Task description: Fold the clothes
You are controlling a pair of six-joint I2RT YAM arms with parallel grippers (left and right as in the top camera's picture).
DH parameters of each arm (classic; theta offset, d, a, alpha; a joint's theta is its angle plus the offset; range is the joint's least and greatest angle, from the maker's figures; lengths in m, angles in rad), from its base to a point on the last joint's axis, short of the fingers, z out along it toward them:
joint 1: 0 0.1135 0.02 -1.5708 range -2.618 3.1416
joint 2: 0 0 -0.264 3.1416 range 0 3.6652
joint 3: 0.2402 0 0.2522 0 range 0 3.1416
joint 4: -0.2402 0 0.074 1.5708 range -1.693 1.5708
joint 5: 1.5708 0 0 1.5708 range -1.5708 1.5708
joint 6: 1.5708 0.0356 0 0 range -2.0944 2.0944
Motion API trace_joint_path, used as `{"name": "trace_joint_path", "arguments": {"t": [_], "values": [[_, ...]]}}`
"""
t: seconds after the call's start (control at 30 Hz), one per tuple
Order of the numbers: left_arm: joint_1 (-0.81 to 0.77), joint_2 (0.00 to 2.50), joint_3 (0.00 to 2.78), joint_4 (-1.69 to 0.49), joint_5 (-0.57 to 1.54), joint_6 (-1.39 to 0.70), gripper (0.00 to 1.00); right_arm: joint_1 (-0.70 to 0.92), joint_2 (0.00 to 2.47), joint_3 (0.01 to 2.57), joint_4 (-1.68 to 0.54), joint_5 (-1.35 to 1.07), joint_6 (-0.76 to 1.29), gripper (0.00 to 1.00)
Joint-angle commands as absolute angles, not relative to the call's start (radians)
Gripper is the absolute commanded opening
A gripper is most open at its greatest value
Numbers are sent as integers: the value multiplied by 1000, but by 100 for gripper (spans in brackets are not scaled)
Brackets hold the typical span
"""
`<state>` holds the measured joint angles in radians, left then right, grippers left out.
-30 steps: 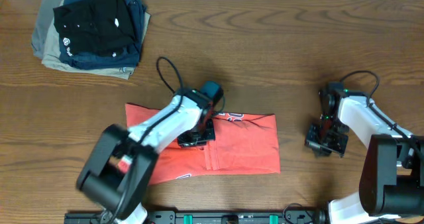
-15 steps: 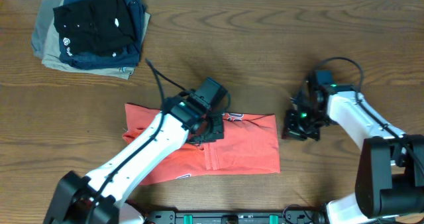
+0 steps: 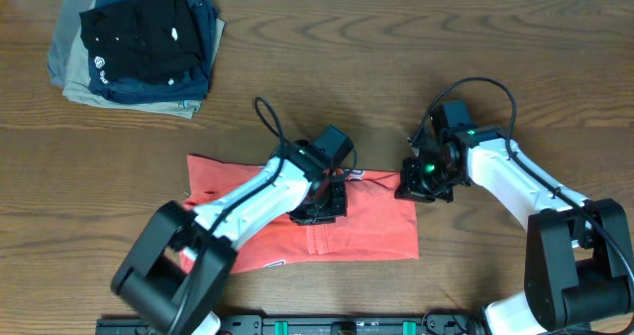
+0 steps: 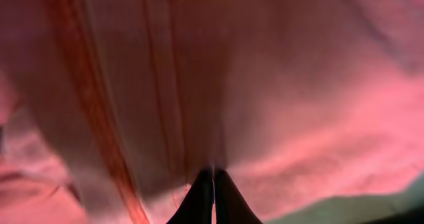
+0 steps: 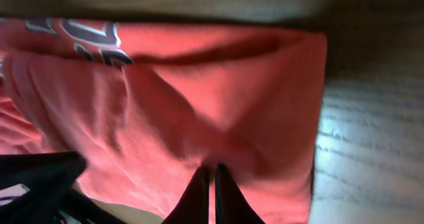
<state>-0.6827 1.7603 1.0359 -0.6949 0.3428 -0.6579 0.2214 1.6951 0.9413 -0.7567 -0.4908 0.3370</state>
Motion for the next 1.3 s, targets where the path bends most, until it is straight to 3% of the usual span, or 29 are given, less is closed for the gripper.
{"name": "trace_joint_path", "arguments": {"t": [0.0, 0.17, 0.43, 0.57, 1.03, 1.07, 1.1, 1.13, 1.2, 1.27], "values": [[-684, 1808, 1018, -694, 355, -669, 6, 229, 1718, 951, -752, -506, 363, 5], [-684, 1851, 1016, -725, 343, -668, 6, 230, 1753, 929, -746, -484, 373, 4], [-660, 1849, 1016, -829, 80, -688, 6, 221, 1810, 895, -779, -238, 472, 1], [-627, 1839, 1019, -857, 58, -686, 6, 205, 1808, 911, -787, -224, 477, 1], [-614, 1505, 1063, -974, 66, -656, 6, 191, 1701, 1177, -1090, -197, 432, 3], [-611, 1480, 1063, -981, 66, -656, 7, 193, 1691, 1179, -1101, -208, 424, 7], [-610, 1462, 1063, -984, 65, -655, 17, 194, 1681, 1178, -1113, -224, 407, 13], [-610, 1447, 1063, -986, 60, -655, 31, 197, 1679, 1178, -1122, -237, 397, 25], [-606, 1423, 1063, -991, 46, -654, 59, 209, 1679, 1175, -1150, -239, 381, 69], [-598, 1414, 1063, -1000, 36, -648, 82, 224, 1679, 1150, -1163, -219, 373, 98]]}}
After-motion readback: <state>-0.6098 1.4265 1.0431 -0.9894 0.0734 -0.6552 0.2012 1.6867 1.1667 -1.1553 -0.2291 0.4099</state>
